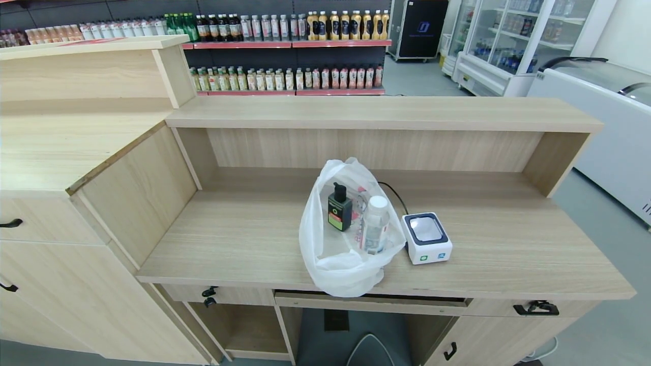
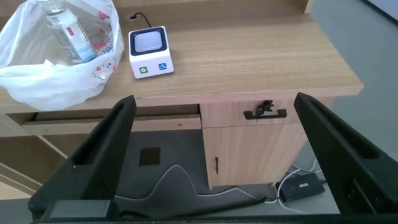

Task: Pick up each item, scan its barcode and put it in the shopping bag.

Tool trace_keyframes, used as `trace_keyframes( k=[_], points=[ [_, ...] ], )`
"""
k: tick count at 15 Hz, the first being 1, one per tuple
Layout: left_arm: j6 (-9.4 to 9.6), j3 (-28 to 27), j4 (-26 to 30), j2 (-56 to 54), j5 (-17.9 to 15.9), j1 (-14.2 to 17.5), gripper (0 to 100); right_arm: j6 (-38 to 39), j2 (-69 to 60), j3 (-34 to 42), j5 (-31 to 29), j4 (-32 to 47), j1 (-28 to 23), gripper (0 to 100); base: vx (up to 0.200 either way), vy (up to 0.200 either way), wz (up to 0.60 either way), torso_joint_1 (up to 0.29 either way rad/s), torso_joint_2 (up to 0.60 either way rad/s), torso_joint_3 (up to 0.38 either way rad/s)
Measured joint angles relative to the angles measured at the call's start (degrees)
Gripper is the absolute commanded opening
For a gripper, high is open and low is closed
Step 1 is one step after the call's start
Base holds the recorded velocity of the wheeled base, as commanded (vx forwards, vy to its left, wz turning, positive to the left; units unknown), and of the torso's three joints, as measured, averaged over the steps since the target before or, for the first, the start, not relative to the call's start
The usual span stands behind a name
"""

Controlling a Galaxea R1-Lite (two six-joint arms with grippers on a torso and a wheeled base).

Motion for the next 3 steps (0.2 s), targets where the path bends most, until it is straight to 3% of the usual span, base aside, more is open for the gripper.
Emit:
trace_keyframes(
  k=[3],
  points=[
    [0.00,0.00,0.00,0.00,0.00,0.05,0,-0.05,-0.02,0.00,0.09,0.24,0.00,100,0.000,0.000,0.00,0.000,0.00,0.000]
  ],
)
